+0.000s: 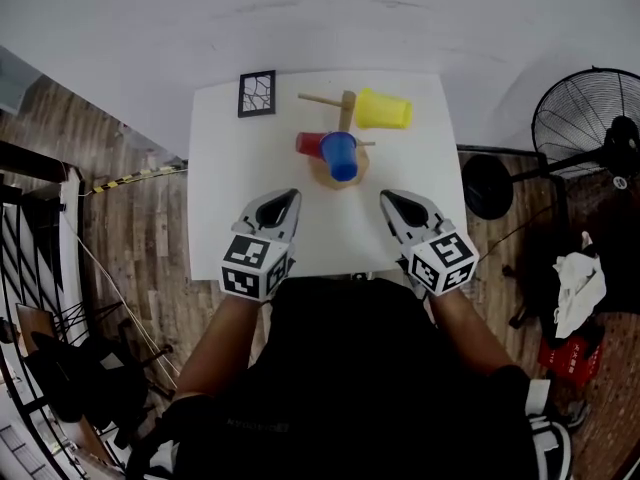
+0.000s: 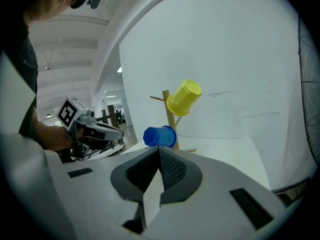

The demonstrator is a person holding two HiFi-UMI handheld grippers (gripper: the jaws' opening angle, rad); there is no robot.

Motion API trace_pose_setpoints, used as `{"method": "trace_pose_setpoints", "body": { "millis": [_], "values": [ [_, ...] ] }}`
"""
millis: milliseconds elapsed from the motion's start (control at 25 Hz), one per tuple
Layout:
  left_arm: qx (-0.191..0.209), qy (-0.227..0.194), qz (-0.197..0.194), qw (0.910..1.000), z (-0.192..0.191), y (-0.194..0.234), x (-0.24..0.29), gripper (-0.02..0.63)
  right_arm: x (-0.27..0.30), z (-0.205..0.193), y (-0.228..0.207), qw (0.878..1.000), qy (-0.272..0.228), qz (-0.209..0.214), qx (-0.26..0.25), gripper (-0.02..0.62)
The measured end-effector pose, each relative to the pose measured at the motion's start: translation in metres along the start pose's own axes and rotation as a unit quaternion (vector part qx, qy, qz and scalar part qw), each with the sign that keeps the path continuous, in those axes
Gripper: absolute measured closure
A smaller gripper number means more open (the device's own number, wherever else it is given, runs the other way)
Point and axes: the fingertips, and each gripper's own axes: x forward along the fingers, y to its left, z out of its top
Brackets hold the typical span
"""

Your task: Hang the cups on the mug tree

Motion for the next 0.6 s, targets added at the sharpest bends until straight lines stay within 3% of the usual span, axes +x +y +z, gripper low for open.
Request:
{"method": "trace_pose_setpoints", "body": {
  "millis": [600],
  "values": [
    [0.007,-0.005,0.015,0.9999,0.0057,-0.0033,0.0011,0.591,0.0026,0.0004,-0.0029,1.0,0.0,0.014,0.001,0.588]
  ]
}}
